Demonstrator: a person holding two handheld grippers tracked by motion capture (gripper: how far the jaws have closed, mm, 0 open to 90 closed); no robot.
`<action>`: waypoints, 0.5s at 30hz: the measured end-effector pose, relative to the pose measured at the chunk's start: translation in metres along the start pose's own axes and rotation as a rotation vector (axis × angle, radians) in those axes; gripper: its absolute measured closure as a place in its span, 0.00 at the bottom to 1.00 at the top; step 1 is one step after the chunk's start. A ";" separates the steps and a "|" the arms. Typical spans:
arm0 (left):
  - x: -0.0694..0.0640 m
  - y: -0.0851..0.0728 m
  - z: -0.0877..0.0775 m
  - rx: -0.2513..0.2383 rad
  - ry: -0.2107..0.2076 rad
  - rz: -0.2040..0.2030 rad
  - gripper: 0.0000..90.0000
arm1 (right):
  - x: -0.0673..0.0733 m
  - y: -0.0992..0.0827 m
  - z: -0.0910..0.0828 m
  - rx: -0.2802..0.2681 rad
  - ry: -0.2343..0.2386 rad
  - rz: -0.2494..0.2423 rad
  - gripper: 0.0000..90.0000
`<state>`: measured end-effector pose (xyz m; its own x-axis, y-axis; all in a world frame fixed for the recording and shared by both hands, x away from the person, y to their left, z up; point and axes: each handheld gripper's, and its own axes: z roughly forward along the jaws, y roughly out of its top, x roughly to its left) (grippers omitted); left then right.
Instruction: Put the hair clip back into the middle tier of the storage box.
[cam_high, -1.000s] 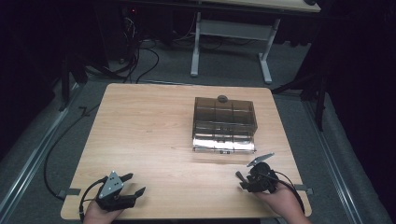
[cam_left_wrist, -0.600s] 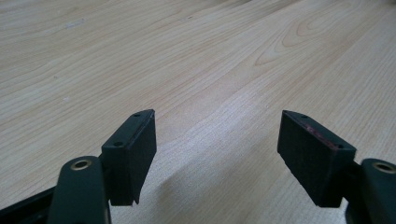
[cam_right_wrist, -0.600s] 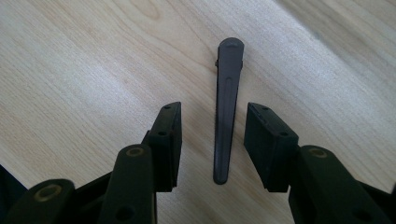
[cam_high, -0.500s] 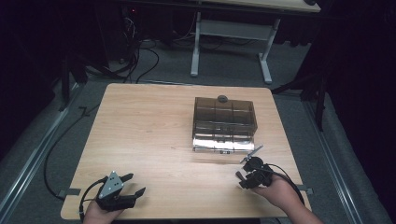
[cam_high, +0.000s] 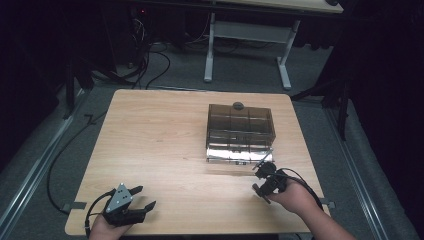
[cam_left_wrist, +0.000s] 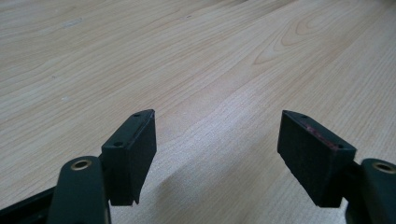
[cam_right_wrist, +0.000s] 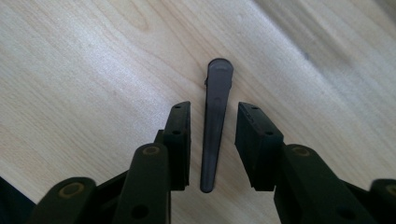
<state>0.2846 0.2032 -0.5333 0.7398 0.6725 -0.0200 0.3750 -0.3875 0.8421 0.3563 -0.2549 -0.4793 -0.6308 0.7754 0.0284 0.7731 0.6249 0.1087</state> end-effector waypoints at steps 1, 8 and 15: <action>0.000 0.000 0.000 0.000 -0.001 -0.001 0.32 | 0.001 0.003 0.000 0.015 0.003 0.003 0.78; 0.000 0.000 0.000 0.001 -0.005 0.000 0.32 | 0.001 0.009 0.002 0.043 -0.010 0.006 0.82; 0.000 0.000 0.000 0.002 -0.009 0.001 0.32 | 0.000 0.011 0.005 0.060 -0.013 -0.007 0.86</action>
<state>0.2848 0.2034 -0.5333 0.7451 0.6666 -0.0243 0.3759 -0.3895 0.8408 0.3654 -0.2478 -0.4833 -0.6352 0.7722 0.0153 0.7718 0.6339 0.0490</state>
